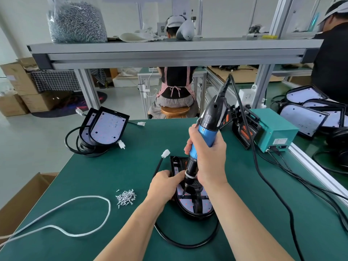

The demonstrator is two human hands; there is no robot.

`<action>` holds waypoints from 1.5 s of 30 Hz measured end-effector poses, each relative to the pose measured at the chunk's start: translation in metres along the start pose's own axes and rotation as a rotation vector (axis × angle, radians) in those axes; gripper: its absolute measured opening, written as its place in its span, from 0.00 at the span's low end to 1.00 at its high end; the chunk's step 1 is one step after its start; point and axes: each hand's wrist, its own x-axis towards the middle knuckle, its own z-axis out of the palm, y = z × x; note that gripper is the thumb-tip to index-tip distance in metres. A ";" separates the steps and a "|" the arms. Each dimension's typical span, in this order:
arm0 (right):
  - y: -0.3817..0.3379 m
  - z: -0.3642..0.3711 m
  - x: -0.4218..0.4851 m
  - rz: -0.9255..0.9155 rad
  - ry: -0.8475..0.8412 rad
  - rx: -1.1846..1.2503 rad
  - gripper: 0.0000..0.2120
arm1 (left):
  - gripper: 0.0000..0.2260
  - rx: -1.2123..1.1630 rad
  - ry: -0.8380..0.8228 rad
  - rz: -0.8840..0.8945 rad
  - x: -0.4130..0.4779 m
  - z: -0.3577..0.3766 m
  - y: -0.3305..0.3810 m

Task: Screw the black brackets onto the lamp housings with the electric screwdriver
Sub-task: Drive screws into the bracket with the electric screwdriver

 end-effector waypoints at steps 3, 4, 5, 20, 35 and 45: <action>0.000 0.001 -0.001 0.000 -0.053 -0.004 0.08 | 0.28 0.001 0.001 0.001 0.000 0.000 0.000; 0.000 0.001 -0.001 -0.004 -0.061 -0.006 0.07 | 0.28 0.004 0.005 0.005 0.000 0.001 0.000; 0.000 0.001 -0.001 -0.011 -0.066 -0.010 0.07 | 0.27 0.008 0.013 0.011 0.000 0.001 0.000; 0.009 -0.001 0.002 -0.039 -0.133 -0.067 0.07 | 0.21 0.048 0.073 0.009 0.006 0.003 -0.007; 0.000 -0.010 -0.001 0.027 -0.193 0.061 0.05 | 0.22 0.071 0.071 0.021 0.006 0.003 -0.005; -0.003 -0.014 0.001 0.021 -0.210 0.081 0.05 | 0.24 -0.004 0.011 0.011 0.002 0.001 -0.001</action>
